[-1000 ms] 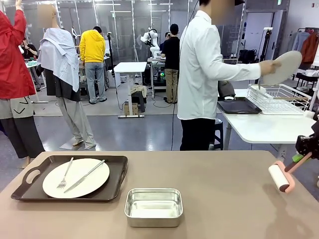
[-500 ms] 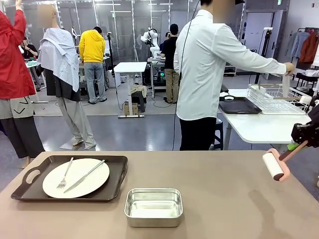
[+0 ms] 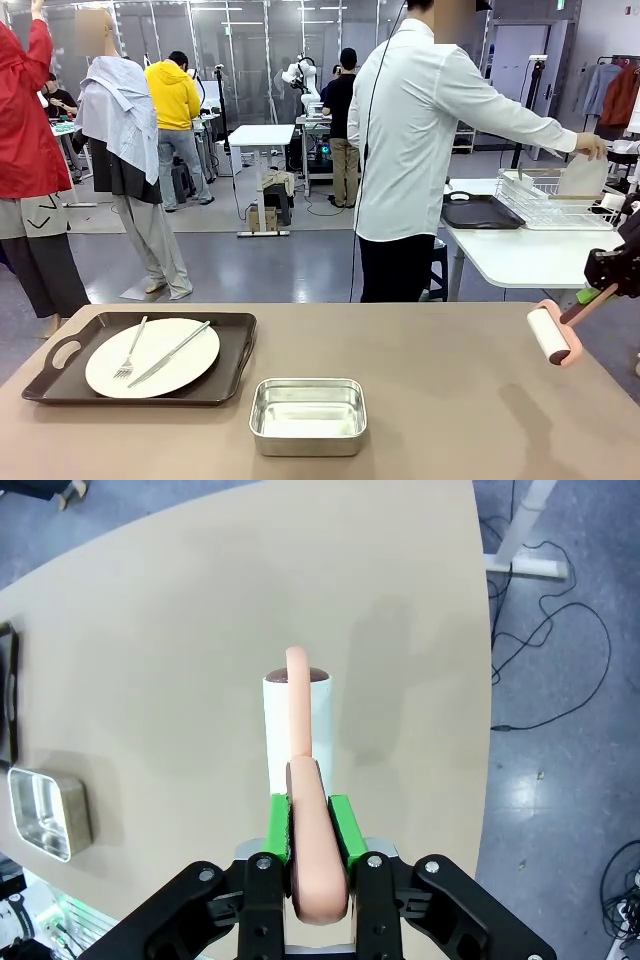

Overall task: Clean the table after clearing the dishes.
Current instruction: When the left (or right) Handle tray is removed, use the left hand (or right hand) to clean the left (or right) side of the table with the Lint Roller, then place the Lint Roller back on top of the Airtight Container.

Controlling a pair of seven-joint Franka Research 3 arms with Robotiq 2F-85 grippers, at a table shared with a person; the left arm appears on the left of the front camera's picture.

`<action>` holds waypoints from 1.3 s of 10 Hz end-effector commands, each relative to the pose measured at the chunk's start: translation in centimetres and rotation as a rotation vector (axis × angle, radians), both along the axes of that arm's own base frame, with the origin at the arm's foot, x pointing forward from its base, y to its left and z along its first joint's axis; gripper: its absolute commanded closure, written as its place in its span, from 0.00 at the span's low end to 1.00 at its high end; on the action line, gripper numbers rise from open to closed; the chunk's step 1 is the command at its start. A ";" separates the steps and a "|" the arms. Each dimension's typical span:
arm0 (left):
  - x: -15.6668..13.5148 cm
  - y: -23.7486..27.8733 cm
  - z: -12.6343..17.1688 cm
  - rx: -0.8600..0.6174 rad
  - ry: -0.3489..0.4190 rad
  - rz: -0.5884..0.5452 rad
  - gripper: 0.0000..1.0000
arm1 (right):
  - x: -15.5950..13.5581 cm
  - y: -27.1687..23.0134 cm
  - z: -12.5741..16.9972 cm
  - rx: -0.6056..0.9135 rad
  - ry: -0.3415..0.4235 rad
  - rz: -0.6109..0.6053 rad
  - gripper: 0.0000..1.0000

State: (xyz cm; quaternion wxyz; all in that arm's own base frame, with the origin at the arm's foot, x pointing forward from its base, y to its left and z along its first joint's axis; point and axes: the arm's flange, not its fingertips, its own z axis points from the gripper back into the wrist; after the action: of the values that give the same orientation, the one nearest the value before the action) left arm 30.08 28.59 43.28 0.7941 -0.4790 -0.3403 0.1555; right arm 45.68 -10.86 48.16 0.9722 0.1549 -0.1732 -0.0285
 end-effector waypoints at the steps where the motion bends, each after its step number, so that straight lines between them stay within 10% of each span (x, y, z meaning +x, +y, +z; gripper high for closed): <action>1: -0.4 0.1 0.1 0.001 -0.013 -0.013 0.00 | 0.1 0.0 0.1 0.004 -0.010 0.010 1.00; 13: -0.4 0.1 0.1 0.001 -0.013 -0.013 0.00 | 0.1 0.0 0.1 0.004 -0.010 0.010 1.00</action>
State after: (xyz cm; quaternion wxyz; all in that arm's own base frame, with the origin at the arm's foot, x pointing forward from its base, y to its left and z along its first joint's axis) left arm 30.08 28.59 43.28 0.7941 -0.4790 -0.3403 0.1555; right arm 45.69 -10.87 48.14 0.9721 0.1554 -0.1731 -0.0284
